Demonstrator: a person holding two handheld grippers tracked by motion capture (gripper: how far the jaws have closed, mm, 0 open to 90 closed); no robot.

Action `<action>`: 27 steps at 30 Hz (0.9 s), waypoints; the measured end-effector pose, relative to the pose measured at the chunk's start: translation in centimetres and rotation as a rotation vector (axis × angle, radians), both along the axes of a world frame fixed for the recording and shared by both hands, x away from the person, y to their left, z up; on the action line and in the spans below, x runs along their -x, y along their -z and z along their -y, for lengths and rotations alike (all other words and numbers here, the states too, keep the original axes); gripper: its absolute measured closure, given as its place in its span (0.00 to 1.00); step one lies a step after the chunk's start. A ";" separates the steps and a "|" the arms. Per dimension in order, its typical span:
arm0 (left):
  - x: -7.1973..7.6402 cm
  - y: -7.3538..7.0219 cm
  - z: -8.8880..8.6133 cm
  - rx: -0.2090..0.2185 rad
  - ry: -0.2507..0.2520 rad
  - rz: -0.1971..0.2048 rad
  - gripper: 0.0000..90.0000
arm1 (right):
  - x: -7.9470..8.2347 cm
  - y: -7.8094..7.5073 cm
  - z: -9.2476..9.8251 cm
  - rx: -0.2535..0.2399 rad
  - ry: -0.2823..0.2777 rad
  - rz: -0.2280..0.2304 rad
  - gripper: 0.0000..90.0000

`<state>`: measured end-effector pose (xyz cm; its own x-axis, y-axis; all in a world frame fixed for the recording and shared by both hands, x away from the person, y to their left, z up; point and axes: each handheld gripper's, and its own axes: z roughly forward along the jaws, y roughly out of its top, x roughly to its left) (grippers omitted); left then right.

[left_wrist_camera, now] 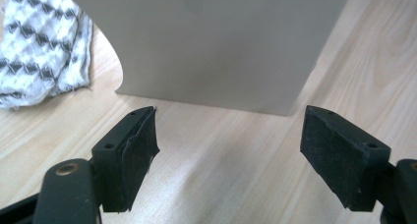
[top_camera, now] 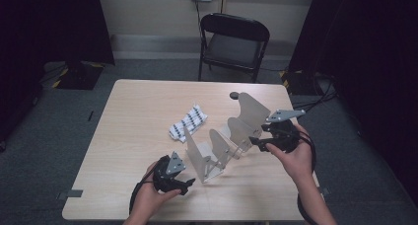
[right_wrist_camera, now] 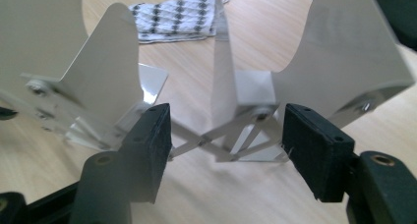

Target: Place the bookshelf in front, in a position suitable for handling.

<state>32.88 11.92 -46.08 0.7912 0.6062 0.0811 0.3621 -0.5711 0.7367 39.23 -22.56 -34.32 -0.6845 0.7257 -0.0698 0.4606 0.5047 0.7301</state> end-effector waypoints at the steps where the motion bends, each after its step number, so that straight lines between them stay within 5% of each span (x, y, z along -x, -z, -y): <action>1: -0.2 0.2 -0.1 -0.001 0.001 -0.004 0.24 | 0.4 0.4 0.3 -0.003 0.009 -0.008 0.37; 3: -0.6 0.5 -0.3 -0.018 -0.016 -0.009 0.24 | 0.9 1.6 0.8 0.027 0.011 -0.014 0.36; 6: -1.4 0.8 -1.1 -0.026 -0.036 -0.022 0.24 | 1.9 4.8 2.0 0.004 0.028 -0.055 0.36; 8: -1.6 1.0 -1.1 -0.022 -0.044 -0.017 0.24 | 2.1 5.5 2.2 0.004 0.033 -0.068 0.35; 12: -2.8 1.1 -1.5 -0.022 -0.067 -0.022 0.25 | 3.4 10.0 2.6 0.039 0.023 -0.119 0.31; 14: -3.1 1.0 -1.6 -0.027 -0.072 -0.022 0.25 | 3.6 10.7 2.7 0.035 0.029 -0.126 0.30; 16: -3.8 1.0 -1.9 -0.028 -0.089 -0.029 0.25 | 4.2 13.1 2.8 0.012 0.041 -0.149 0.27; 19: -4.2 1.1 -2.0 -0.038 -0.105 -0.034 0.25 | 4.3 14.1 2.7 0.003 0.062 -0.162 0.22; 21: -4.5 1.3 -2.1 -0.059 -0.109 -0.037 0.25 | 4.5 14.7 2.5 -0.009 0.077 -0.116 0.19; 27: -6.0 2.1 -2.6 -0.040 -0.141 -0.059 0.25 | 4.7 15.1 2.1 -0.014 0.069 -0.095 0.13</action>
<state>38.84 14.53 -48.22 0.7026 0.7088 0.0633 0.4825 -0.5399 0.6897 34.48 -24.64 -49.44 -0.6362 0.7715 0.0034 0.5611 0.4596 0.6884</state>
